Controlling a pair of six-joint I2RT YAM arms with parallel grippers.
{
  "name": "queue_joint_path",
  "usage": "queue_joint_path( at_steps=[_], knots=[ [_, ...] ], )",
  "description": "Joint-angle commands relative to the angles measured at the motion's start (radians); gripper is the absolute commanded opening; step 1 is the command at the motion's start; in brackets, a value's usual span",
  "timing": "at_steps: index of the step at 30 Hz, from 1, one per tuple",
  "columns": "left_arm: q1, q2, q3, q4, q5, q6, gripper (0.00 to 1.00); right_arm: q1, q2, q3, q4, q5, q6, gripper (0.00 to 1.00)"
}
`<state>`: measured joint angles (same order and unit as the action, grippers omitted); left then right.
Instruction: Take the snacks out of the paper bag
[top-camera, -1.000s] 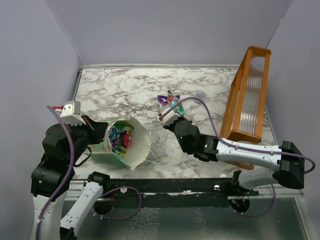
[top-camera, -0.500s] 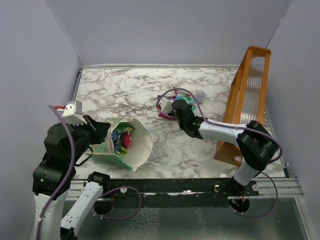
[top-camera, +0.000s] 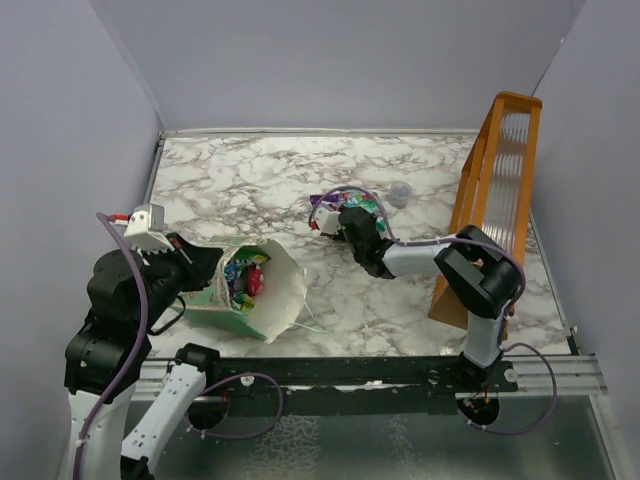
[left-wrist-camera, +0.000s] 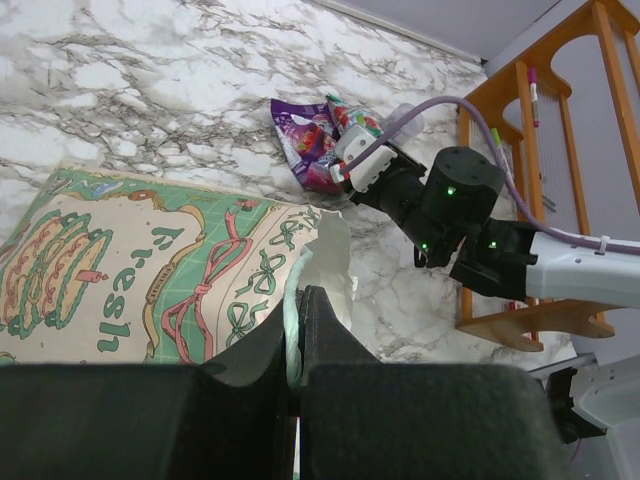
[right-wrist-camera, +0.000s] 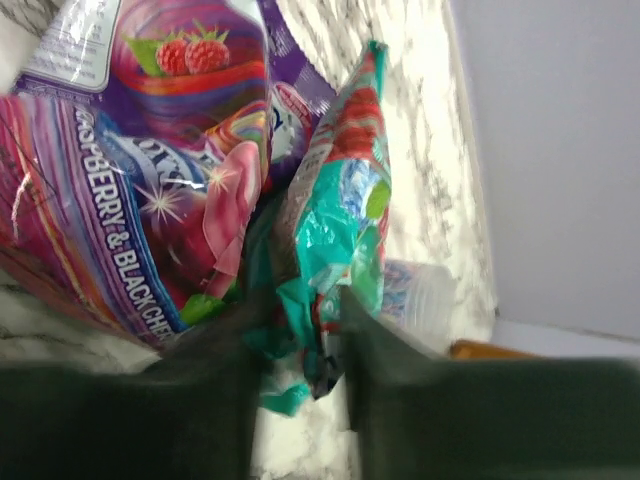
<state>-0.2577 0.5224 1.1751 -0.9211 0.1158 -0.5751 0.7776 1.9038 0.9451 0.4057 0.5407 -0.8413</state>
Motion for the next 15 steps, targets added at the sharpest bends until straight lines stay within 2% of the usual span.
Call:
queue_joint_path(
  at_steps=[1,3,6,9,12,15],
  knots=[
    [-0.005,-0.025,-0.014,0.028,0.027,-0.003,0.0,0.0,-0.133,0.006,-0.069,-0.093,0.187,0.53],
    [-0.005,-0.032,-0.034,0.045,0.054,0.004,0.0,0.0,-0.192,0.023,-0.139,-0.107,0.263,0.61],
    [-0.003,-0.051,-0.076,0.079,0.104,0.024,0.0,0.0,-0.284,0.062,-0.26,-0.139,0.377,0.63],
    [-0.005,-0.069,-0.114,0.099,0.144,0.027,0.0,0.0,-0.382,0.058,-0.348,-0.233,0.469,0.64],
    [-0.005,-0.079,-0.133,0.114,0.178,0.027,0.0,0.001,-0.497,-0.001,-0.347,-0.411,0.543,0.64],
    [-0.005,-0.08,-0.127,0.103,0.173,0.035,0.0,0.006,-0.634,-0.138,-0.214,-0.605,0.611,0.65]
  ],
)
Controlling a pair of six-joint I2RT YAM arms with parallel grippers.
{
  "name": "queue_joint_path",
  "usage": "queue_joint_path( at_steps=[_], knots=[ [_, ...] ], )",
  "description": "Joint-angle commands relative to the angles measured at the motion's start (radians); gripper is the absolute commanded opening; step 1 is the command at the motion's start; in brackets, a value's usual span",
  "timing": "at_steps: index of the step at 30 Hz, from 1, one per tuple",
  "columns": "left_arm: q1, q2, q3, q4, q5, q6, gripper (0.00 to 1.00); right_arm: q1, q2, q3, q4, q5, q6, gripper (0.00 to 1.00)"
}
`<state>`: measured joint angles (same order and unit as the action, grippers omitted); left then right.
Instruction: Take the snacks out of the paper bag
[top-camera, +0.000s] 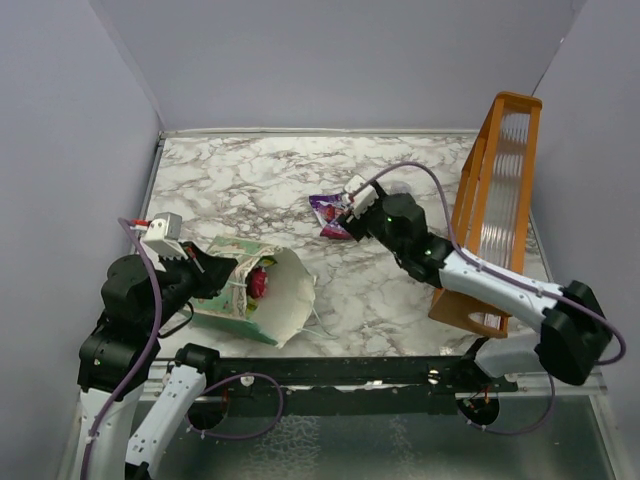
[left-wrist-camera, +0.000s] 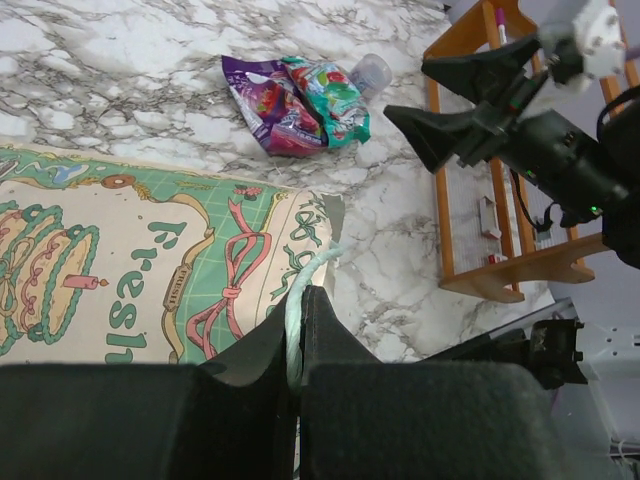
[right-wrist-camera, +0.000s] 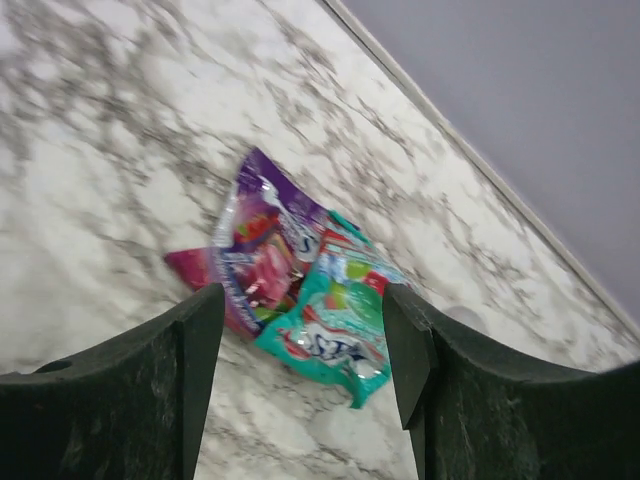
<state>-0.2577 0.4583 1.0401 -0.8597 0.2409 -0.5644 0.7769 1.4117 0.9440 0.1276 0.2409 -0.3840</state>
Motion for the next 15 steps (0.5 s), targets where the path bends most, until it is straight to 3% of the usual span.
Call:
queue_joint_path(
  at_steps=[1,7,11,15],
  knots=[
    [-0.005,-0.014,0.011,0.032,0.035,0.029,0.0,0.009,-0.182,-0.178,0.11,-0.371,0.172,0.65],
    [-0.005,0.0,0.033,0.012,0.005,0.038,0.0,0.144,-0.328,-0.312,0.293,-0.669,0.171,0.61],
    [-0.005,0.005,0.039,0.011,-0.008,0.031,0.0,0.291,-0.306,-0.343,0.37,-0.65,0.132,0.61],
    [-0.003,0.003,0.045,0.009,-0.011,0.03,0.0,0.434,-0.189,-0.338,0.459,-0.49,0.072,0.6]
  ],
)
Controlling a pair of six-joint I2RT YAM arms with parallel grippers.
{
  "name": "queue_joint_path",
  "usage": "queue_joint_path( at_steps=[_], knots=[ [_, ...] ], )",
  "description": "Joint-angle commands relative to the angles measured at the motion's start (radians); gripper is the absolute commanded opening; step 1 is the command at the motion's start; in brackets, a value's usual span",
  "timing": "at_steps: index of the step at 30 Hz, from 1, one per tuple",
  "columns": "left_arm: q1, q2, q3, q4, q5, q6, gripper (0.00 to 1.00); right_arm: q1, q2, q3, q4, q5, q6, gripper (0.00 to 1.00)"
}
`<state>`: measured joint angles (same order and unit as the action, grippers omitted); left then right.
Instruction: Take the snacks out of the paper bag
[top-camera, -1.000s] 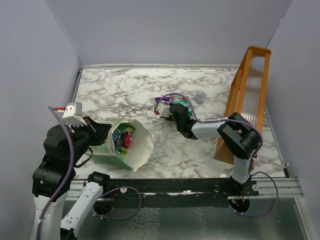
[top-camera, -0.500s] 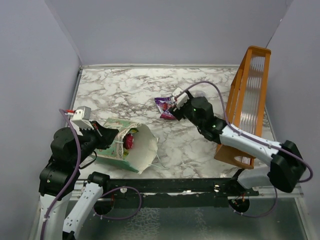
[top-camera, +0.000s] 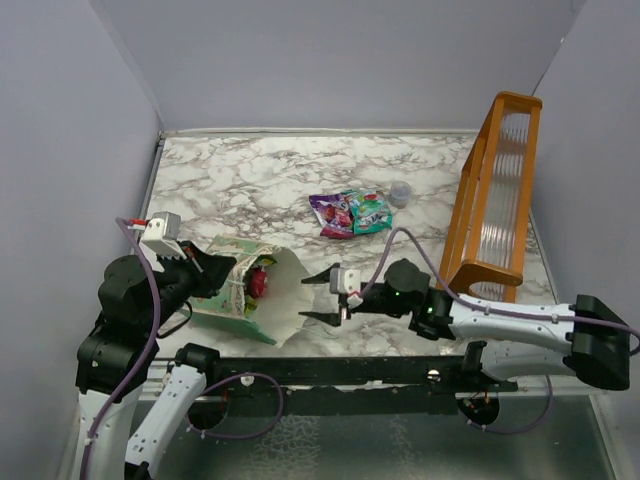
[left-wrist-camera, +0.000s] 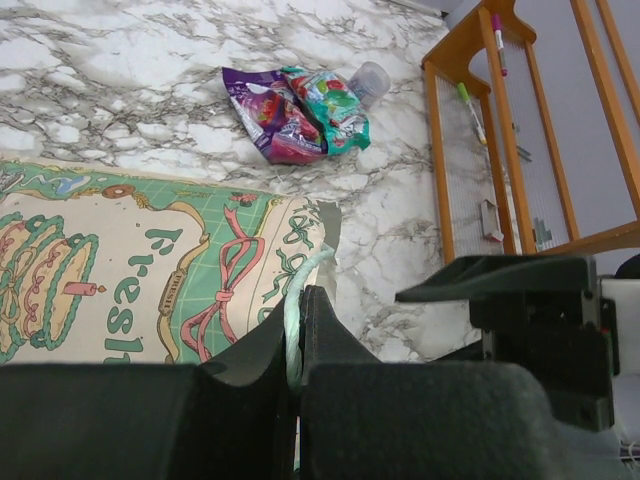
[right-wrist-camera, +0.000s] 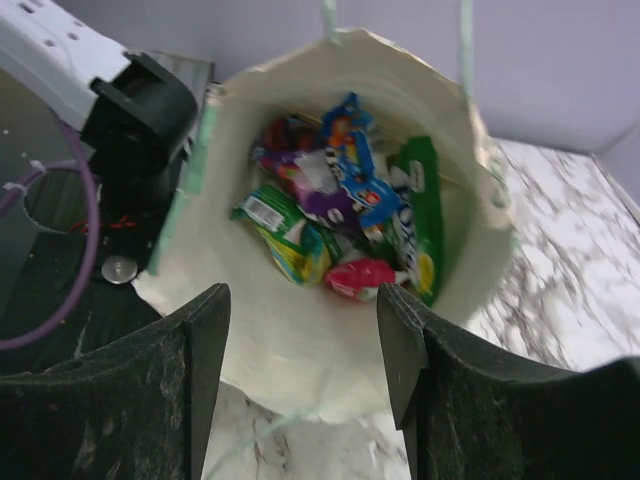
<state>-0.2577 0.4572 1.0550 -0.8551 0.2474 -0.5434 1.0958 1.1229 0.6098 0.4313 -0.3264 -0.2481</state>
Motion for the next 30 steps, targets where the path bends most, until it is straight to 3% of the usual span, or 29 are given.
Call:
queue_joint_path(
  at_steps=[1,6,11,17,25,30],
  knots=[
    [-0.004,0.003,0.031,0.002,-0.02,0.01,0.0,0.15,0.133,-0.003,0.187,0.137,-0.1,0.59],
    [-0.005,0.003,0.049,-0.012,-0.023,0.009,0.0,0.202,0.3,0.046,0.321,0.31,-0.24,0.57],
    [-0.005,-0.003,0.06,-0.016,-0.028,0.003,0.0,0.202,0.457,0.064,0.564,0.415,-0.334,0.54],
    [-0.005,-0.005,0.057,-0.009,-0.024,-0.012,0.0,0.201,0.641,0.167,0.717,0.472,-0.367,0.53],
    [-0.004,-0.002,0.067,-0.018,-0.023,-0.015,0.0,0.199,0.86,0.308,0.856,0.578,-0.471,0.66],
    [-0.005,-0.003,0.069,-0.021,-0.024,-0.018,0.0,0.193,0.935,0.364,0.863,0.547,-0.495,0.64]
  ],
)
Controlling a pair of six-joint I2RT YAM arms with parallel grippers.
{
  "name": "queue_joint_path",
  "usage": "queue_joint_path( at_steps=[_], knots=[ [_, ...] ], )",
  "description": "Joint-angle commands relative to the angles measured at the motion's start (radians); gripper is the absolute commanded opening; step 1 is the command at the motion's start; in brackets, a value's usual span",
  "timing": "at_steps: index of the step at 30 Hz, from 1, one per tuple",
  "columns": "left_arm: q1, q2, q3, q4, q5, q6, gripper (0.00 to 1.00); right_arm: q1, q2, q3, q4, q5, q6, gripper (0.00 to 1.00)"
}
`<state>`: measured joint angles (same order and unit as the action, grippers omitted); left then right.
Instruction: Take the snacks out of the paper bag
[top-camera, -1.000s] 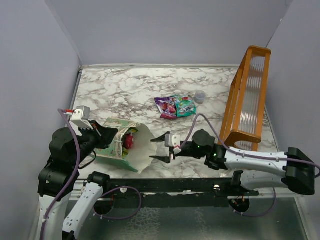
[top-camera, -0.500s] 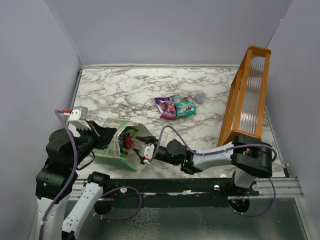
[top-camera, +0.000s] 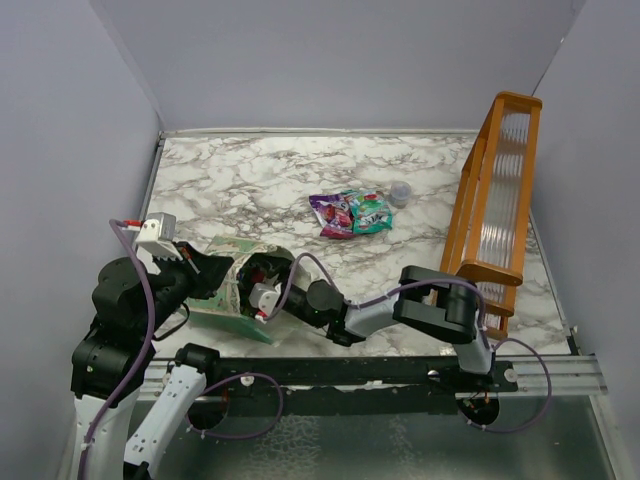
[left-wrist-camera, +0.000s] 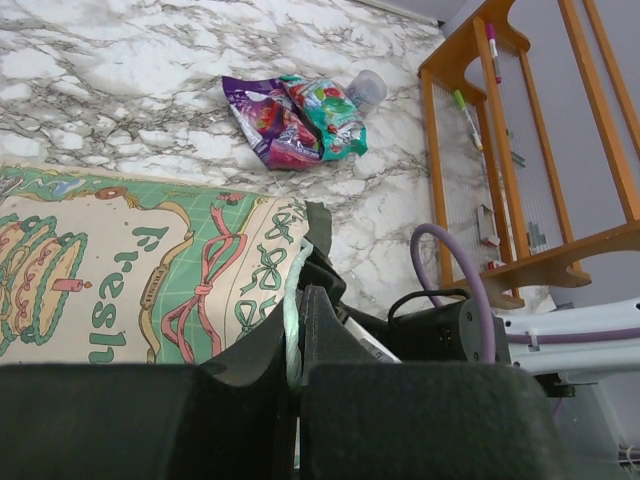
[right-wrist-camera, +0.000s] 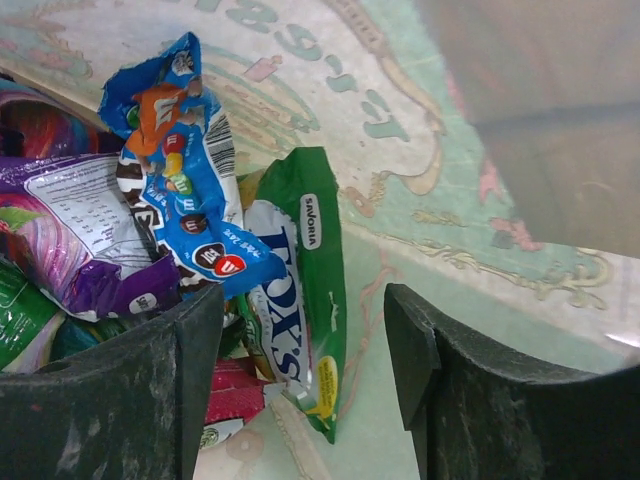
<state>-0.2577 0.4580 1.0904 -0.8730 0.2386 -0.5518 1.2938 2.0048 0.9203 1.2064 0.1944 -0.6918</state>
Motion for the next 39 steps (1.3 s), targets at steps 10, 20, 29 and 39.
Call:
queue_joint_path(
  at_steps=[10,20,29,39],
  knots=[
    [-0.005,-0.01,0.045,-0.014,-0.016,-0.019,0.0,-0.055,0.142,0.148,0.001,0.0,-0.016,0.49],
    [-0.005,-0.015,0.044,-0.018,-0.024,-0.023,0.0,-0.06,0.134,0.152,-0.029,-0.019,0.02,0.28],
    [-0.005,-0.024,0.043,-0.02,-0.033,-0.029,0.0,-0.06,0.05,0.086,-0.043,-0.034,0.083,0.01],
    [-0.004,-0.037,0.038,-0.02,-0.074,-0.041,0.0,-0.058,-0.172,-0.057,-0.191,-0.179,0.232,0.01]
  ],
)
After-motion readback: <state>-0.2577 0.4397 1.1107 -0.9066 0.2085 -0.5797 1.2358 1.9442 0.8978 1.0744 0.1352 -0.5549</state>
